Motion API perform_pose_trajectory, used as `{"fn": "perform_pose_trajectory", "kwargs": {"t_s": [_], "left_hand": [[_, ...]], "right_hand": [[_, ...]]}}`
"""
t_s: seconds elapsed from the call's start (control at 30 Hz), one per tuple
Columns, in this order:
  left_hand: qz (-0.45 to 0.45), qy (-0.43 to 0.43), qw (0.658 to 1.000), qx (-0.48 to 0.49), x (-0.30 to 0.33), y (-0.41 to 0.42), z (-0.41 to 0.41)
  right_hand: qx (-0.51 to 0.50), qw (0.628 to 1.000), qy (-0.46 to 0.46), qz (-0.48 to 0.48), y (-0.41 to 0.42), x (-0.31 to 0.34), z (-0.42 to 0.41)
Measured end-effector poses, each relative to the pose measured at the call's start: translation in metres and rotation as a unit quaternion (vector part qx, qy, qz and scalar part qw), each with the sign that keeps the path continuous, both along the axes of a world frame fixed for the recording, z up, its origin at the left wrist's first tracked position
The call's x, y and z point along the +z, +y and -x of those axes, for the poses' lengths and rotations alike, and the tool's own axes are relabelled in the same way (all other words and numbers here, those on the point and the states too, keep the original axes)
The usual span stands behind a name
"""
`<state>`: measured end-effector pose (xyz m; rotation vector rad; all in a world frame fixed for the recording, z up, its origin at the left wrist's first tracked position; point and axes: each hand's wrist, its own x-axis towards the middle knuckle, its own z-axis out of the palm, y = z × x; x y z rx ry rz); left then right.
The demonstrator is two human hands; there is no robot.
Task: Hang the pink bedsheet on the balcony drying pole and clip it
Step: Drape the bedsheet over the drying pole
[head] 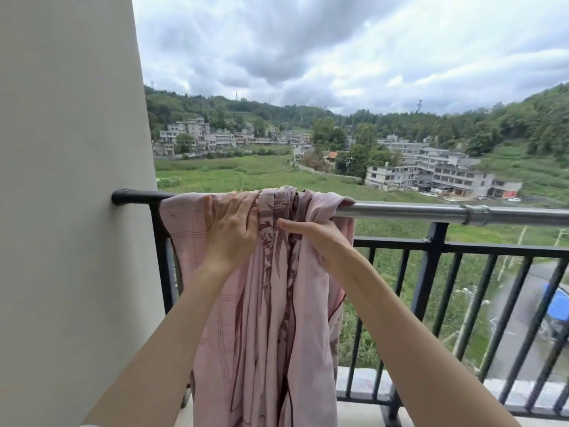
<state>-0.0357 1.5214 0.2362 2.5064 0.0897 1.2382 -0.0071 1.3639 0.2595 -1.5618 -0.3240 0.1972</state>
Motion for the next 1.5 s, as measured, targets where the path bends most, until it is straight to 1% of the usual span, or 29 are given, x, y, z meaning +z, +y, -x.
{"fn": "perform_pose_trajectory", "kwargs": {"t_s": [0.17,0.3,0.4,0.57,0.7,0.8,0.93,1.0,1.03,1.07,1.13,1.2,1.23,1.27,1.3,1.33,1.4,1.47,1.5], "left_hand": [[-0.042,0.005,0.999,0.014,-0.002,0.001,-0.001],[-0.027,0.015,1.0,0.005,-0.002,0.004,-0.004],[-0.016,0.023,1.0,-0.005,-0.002,0.003,-0.006],[-0.03,0.021,0.999,0.012,-0.003,0.004,-0.007],[-0.031,0.02,0.999,0.009,-0.003,0.002,-0.01],[-0.031,0.013,0.999,0.015,-0.003,0.003,-0.011],[-0.038,0.023,0.999,0.019,-0.002,0.002,-0.012],[-0.036,0.02,0.999,0.021,-0.002,0.001,-0.012],[-0.038,0.018,0.999,0.023,-0.002,0.0,-0.012],[-0.041,0.018,0.999,0.024,-0.001,0.0,-0.012],[-0.045,0.024,0.998,0.022,-0.002,0.0,-0.013],[-0.044,0.027,0.998,0.019,-0.002,-0.001,-0.014],[-0.043,0.025,0.999,0.019,-0.002,-0.001,-0.014],[-0.043,0.021,0.999,0.019,-0.002,-0.001,-0.014],[-0.044,0.017,0.999,0.019,-0.003,-0.001,-0.013],[-0.046,0.014,0.999,0.018,-0.003,0.0,-0.012],[-0.051,0.01,0.999,0.018,-0.003,0.002,-0.012],[-0.054,0.007,0.998,0.02,-0.003,0.003,-0.012],[-0.055,0.005,0.998,0.024,-0.004,0.003,-0.013]], "right_hand": [[-0.009,0.998,0.024,-0.053,0.01,-0.011,0.0],[-0.038,0.998,-0.029,-0.043,-0.001,-0.01,-0.003],[-0.053,0.995,-0.06,-0.054,-0.014,-0.01,-0.003],[-0.043,0.99,-0.054,-0.126,-0.046,-0.009,-0.006],[-0.076,0.983,-0.038,-0.16,-0.084,-0.003,-0.013],[-0.146,0.969,-0.033,-0.198,-0.108,-0.004,-0.016],[-0.205,0.96,-0.033,-0.187,-0.111,-0.007,-0.011],[-0.239,0.956,-0.082,-0.147,-0.103,-0.01,-0.003],[-0.279,0.948,-0.118,-0.096,-0.1,-0.015,0.001],[-0.328,0.932,-0.15,-0.026,-0.096,-0.02,0.007],[-0.408,0.884,-0.213,0.087,-0.085,-0.029,0.016],[-0.457,0.811,-0.34,0.136,-0.068,-0.03,0.023],[-0.453,0.775,-0.415,0.147,-0.058,-0.027,0.024],[-0.427,0.751,-0.477,0.161,-0.047,-0.023,0.022],[-0.384,0.741,-0.52,0.181,-0.036,-0.019,0.019],[-0.335,0.74,-0.543,0.213,-0.026,-0.015,0.014],[-0.252,0.736,-0.547,0.308,-0.014,-0.009,0.002],[-0.22,0.711,-0.54,0.392,-0.015,-0.006,-0.012],[-0.216,0.698,-0.541,0.417,-0.019,-0.006,-0.018]]}}
